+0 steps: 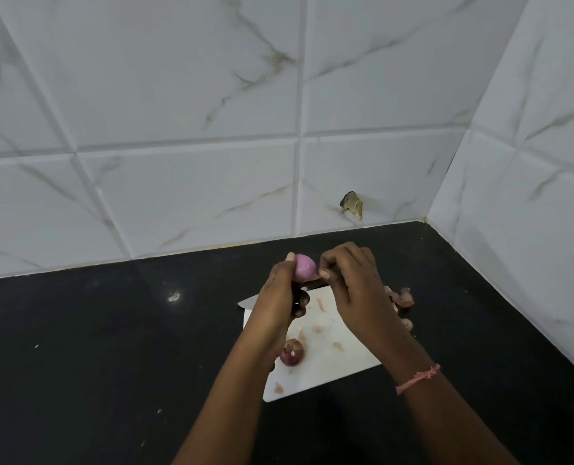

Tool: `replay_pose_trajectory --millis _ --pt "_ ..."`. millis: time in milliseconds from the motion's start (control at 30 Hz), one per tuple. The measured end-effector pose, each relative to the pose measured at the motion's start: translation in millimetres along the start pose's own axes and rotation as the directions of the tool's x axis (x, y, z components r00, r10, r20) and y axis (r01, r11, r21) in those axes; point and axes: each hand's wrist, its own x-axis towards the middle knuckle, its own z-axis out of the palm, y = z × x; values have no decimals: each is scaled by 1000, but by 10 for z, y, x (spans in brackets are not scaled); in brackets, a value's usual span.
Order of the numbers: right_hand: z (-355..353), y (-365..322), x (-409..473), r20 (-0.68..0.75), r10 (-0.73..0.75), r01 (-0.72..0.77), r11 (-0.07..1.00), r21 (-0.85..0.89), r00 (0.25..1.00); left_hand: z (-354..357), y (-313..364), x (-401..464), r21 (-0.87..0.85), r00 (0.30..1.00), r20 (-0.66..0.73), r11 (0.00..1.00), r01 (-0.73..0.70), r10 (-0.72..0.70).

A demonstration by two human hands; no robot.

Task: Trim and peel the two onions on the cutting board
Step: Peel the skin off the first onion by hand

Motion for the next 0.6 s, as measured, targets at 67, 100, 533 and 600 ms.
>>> replay_pose_trajectory --millis 67,100,533,600 --pt "-11 45 -29 27 28 -27 999 -34 999 -12 10 15 -105 1000 0 994 24 -24" --pt "-20 76 -43 38 46 -44 997 -57 998 -20 17 16 -145 1000 18 989 27 -25" --pt "-116 -60 -22 -151 99 -63 972 226 984 -17 23 50 -309 988 115 942 133 -101" --pt "-57 -140 -14 -90 25 -5 975 221 996 -13 8 49 -314 989 104 940 131 -103"
